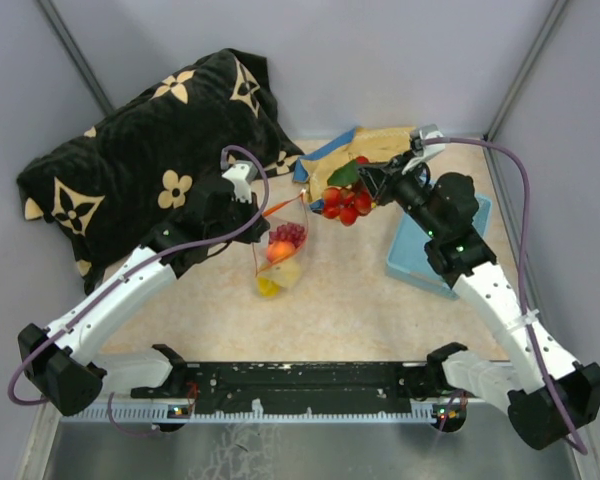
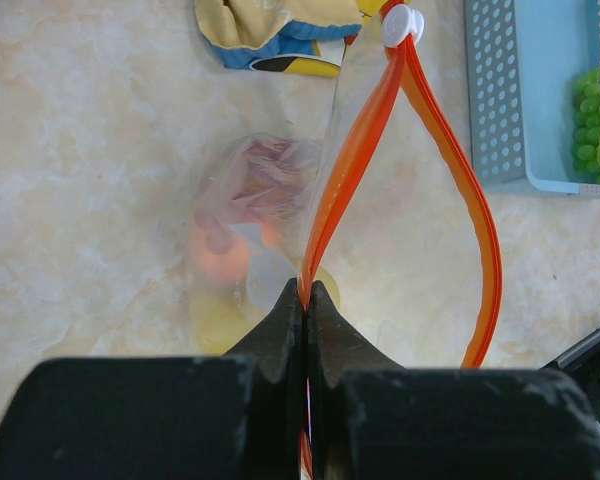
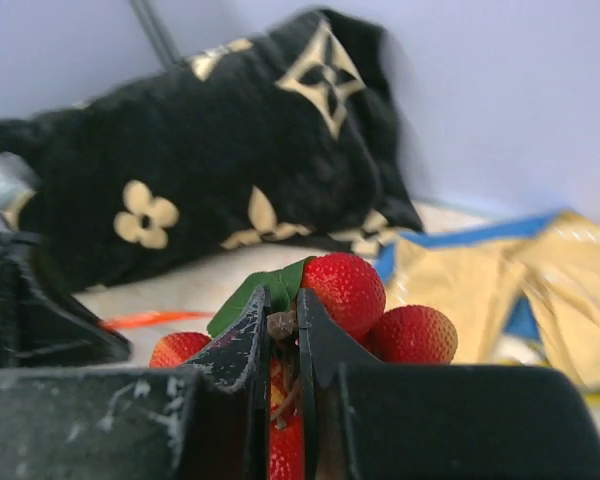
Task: Place the food in the zip-top bag and seal the zipper
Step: Place the fake fruit in the zipper food storage bag.
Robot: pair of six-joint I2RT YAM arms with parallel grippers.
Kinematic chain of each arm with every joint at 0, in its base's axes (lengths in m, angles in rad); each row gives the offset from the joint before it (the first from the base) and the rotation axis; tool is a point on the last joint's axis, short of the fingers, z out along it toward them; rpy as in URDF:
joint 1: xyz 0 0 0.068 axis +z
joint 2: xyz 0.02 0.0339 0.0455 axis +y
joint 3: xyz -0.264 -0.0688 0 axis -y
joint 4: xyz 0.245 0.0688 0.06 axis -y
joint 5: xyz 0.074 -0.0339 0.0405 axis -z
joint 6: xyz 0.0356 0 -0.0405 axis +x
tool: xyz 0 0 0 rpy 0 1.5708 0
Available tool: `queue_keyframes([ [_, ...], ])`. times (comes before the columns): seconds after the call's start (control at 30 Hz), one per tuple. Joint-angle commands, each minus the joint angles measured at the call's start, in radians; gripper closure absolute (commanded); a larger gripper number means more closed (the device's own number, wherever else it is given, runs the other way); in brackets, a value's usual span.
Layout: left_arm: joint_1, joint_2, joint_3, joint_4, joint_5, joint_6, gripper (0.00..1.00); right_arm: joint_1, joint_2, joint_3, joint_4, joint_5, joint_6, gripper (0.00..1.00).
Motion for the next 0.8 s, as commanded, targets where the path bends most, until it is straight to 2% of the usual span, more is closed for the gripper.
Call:
queue_keyframes([
  [0.0, 0.014, -0.016, -0.012, 0.037, 0.035, -0.021, 1.0, 0.08, 0.025, 0.082, 0.25, -0.036, 0.061, 1.0],
  [0.23, 0.027, -0.022, -0.016, 0.047, 0.072, -0.034, 1.0, 0.161, 0.075, 0.054, 0.492, -0.09, 0.167, 1.0],
  [0.53, 0.043, -0.031, -0.034, 0.061, 0.11, -0.055, 1.0, 0.28, 0.168, 0.019, 0.711, -0.103, 0.233, 1.0],
  [0.77, 0.051, -0.038, -0.042, 0.064, 0.119, -0.063, 1.0, 0.341, 0.212, -0.016, 0.784, -0.09, 0.266, 1.0],
])
